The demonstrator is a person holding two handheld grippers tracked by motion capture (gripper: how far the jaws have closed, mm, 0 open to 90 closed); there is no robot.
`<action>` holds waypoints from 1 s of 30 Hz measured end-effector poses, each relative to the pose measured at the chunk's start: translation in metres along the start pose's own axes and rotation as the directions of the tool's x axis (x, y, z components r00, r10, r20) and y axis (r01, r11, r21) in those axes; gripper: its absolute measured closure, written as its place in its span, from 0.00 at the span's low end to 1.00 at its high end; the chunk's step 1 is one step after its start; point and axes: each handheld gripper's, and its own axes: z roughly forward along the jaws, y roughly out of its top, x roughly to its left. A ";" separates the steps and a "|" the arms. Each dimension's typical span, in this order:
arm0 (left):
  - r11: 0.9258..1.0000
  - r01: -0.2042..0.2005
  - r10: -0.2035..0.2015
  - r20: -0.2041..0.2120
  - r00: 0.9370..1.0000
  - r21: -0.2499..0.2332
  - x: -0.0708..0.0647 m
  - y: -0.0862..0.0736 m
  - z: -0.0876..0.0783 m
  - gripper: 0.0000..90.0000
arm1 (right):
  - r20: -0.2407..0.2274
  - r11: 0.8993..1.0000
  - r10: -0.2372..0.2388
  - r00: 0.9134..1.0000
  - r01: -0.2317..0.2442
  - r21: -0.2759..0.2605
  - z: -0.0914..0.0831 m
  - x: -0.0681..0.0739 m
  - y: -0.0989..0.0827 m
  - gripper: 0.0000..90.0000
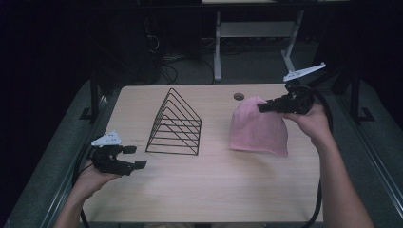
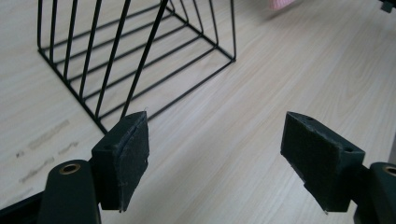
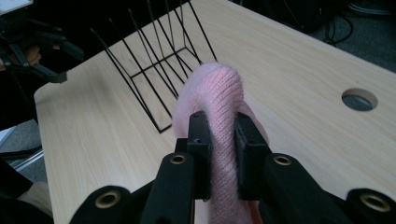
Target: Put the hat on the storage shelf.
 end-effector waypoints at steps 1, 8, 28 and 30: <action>1.000 -0.014 0.014 0.005 1.000 0.002 0.000 0.003 -0.001 0.26 | -0.004 1.000 -0.006 1.000 0.006 -0.003 -0.001 0.003 0.004 0.88; 0.999 -0.050 0.050 0.044 0.998 -0.010 -0.006 0.022 -0.005 0.26 | -0.021 0.998 -0.055 0.998 0.055 -0.014 -0.004 0.021 0.024 0.88; 0.988 -0.153 0.155 0.103 0.982 -0.031 -0.019 0.079 -0.018 0.27 | -0.102 0.986 -0.166 0.981 0.162 -0.047 0.006 0.071 0.095 0.88; 0.988 -0.149 0.152 0.112 0.982 -0.030 -0.019 0.083 -0.017 0.27 | -0.112 0.983 -0.181 0.977 0.176 -0.052 0.007 0.076 0.103 0.88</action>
